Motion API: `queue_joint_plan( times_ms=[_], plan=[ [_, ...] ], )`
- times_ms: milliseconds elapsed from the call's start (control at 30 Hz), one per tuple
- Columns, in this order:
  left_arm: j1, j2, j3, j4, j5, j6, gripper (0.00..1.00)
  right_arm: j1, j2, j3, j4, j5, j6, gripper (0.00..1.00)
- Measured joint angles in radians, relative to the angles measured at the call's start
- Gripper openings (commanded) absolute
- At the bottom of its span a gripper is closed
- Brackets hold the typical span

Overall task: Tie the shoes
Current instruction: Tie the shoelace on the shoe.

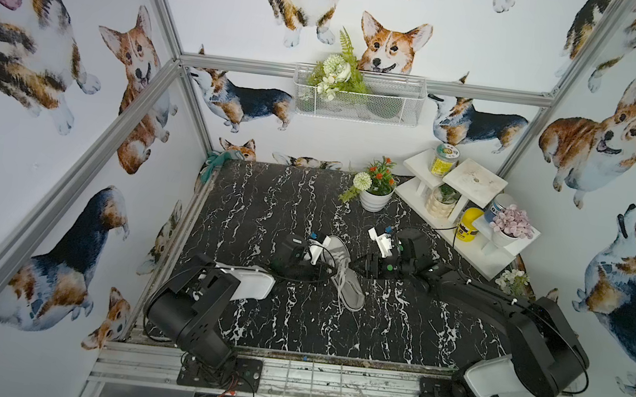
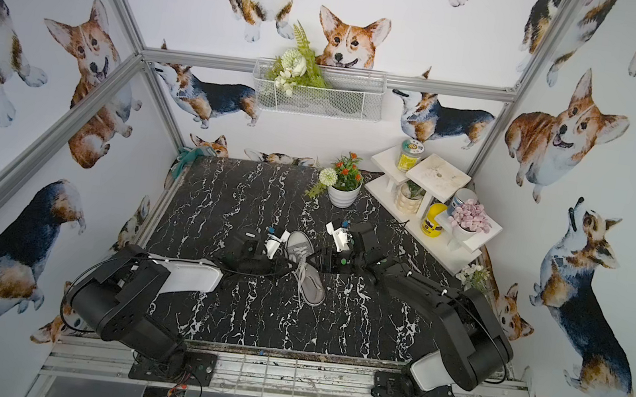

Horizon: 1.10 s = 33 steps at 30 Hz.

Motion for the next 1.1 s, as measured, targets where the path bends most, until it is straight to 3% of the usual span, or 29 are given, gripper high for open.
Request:
queue_joint_plan(
  times_ms=[167, 433, 667, 1100],
  plan=[
    [0.0, -0.002, 0.0, 0.0, 0.0, 0.003, 0.0, -0.001, 0.118, 0.069, 0.0, 0.062, 0.001, 0.67],
    [0.0, -0.001, 0.0, 0.0, 0.001, 0.003, 0.0, 0.024, 0.22, 0.113, 0.008, 0.079, 0.0, 0.64],
    [0.0, -0.001, 0.0, 0.0, 0.001, 0.003, 0.0, 0.039, 0.243, 0.119, 0.016, 0.085, 0.0, 0.39],
    [0.0, -0.003, 0.0, 0.0, 0.001, 0.003, 0.0, 0.04, 0.239, 0.136, 0.014, 0.117, -0.002, 0.05]
  ],
)
